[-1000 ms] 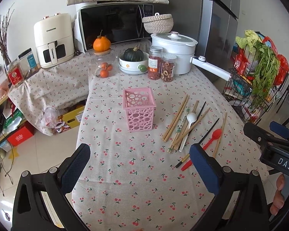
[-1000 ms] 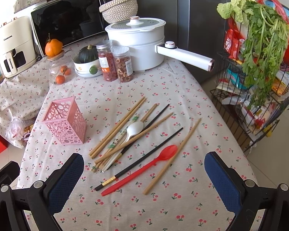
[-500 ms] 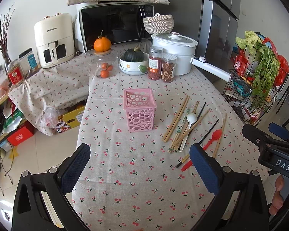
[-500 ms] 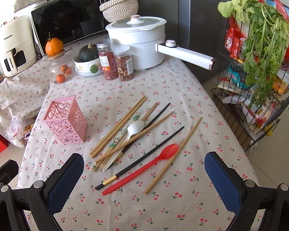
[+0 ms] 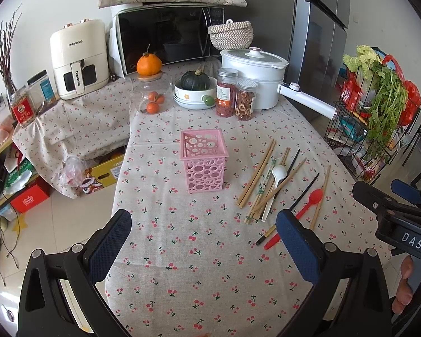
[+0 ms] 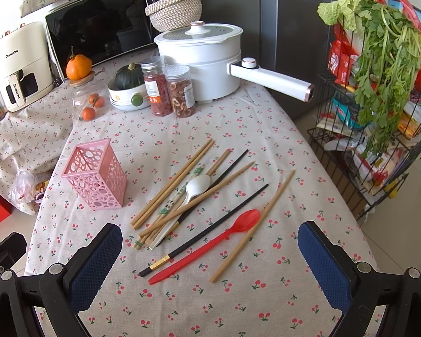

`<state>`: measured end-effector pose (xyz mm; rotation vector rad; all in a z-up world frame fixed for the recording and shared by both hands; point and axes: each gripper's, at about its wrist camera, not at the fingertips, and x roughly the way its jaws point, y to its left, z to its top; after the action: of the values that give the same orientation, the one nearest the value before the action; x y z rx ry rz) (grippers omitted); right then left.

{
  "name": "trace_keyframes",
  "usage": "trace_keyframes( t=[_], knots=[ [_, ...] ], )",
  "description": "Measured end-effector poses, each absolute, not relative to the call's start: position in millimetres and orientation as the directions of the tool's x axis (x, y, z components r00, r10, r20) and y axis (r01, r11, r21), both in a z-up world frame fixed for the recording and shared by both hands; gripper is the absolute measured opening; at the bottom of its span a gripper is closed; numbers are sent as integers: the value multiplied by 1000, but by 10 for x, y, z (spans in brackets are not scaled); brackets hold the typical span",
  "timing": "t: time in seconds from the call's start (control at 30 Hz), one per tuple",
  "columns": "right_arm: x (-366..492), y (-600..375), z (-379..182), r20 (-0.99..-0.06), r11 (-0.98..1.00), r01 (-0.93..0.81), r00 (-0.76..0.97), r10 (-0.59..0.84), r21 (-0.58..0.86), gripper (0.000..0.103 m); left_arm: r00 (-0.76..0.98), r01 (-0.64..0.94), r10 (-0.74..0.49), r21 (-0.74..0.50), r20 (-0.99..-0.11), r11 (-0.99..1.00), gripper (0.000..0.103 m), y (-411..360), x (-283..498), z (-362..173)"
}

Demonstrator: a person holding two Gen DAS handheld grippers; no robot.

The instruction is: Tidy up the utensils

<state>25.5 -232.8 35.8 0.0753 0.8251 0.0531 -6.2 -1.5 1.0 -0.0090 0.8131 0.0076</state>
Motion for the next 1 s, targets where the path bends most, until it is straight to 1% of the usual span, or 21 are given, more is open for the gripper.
trace_keyframes(
  t=[0.57, 0.7, 0.87, 1.0],
  knots=[
    [260, -2352, 349, -735, 994, -20, 672, 90, 103, 103, 693, -13, 4, -7, -721, 1000, 103, 34, -13, 8],
    [367, -2483, 380, -758, 994, 4, 647, 81, 110, 103, 708, -19, 27, 19, -706, 1000, 103, 2, 73, -19],
    [605, -2791, 368, -805, 988, 64, 589, 74, 138, 103, 648, 34, 3, 33, -762, 999, 103, -130, 347, -106],
    [871, -3006, 356, -837, 974, 83, 529, 136, 211, 103, 612, 111, -30, 48, -791, 993, 103, -319, 540, -38]
  ],
)
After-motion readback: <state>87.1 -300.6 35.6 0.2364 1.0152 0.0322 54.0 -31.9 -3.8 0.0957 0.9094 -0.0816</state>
